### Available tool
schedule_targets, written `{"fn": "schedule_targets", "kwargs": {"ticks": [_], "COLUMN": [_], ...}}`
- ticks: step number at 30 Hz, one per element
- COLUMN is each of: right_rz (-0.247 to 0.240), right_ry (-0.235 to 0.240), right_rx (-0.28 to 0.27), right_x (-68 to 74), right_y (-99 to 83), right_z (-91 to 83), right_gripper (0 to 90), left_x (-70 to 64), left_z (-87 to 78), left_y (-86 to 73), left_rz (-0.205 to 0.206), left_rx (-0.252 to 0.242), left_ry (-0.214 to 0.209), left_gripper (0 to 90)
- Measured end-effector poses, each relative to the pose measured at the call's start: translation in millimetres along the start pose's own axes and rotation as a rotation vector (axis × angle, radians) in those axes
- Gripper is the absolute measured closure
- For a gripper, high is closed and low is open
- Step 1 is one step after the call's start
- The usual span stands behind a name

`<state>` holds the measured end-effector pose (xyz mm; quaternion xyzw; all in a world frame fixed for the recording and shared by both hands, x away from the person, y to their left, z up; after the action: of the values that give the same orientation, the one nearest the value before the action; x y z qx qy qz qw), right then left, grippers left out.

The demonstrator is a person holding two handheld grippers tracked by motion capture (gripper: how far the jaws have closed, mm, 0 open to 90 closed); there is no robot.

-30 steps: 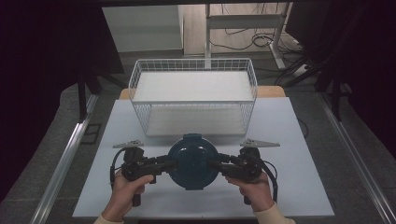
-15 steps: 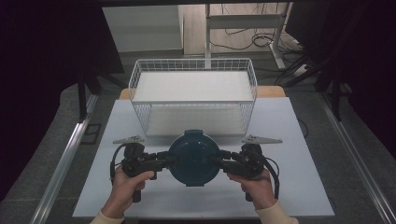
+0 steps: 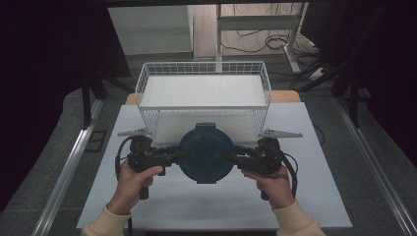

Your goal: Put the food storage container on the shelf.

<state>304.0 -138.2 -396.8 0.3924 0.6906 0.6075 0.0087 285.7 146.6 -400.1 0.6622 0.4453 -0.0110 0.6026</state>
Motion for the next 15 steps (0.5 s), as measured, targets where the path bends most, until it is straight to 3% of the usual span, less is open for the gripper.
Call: {"fn": "schedule_targets", "kwargs": {"ticks": [15], "right_rz": [-0.028], "right_ry": [-0.005], "right_rx": [-0.023], "right_x": [5.3], "right_y": [37.4], "right_z": [-5.0], "right_gripper": [41.7], "left_x": [-10.7], "left_z": [1.5], "left_y": [36.7], "left_rz": [0.032], "left_rx": [-0.025], "left_ry": [-0.014], "left_gripper": [44.8]}}
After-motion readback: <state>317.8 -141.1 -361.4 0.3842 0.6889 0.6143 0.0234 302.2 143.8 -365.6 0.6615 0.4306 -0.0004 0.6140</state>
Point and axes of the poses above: each handheld gripper's, and its own axes: z roughly forward along the jaws, y roughly out of its top, x roughly to its left, the point moved 3 cm from there along z, roughly forward along the jaws, and after that the axes turned 9 degrees about -x, right-handed, at the moved point
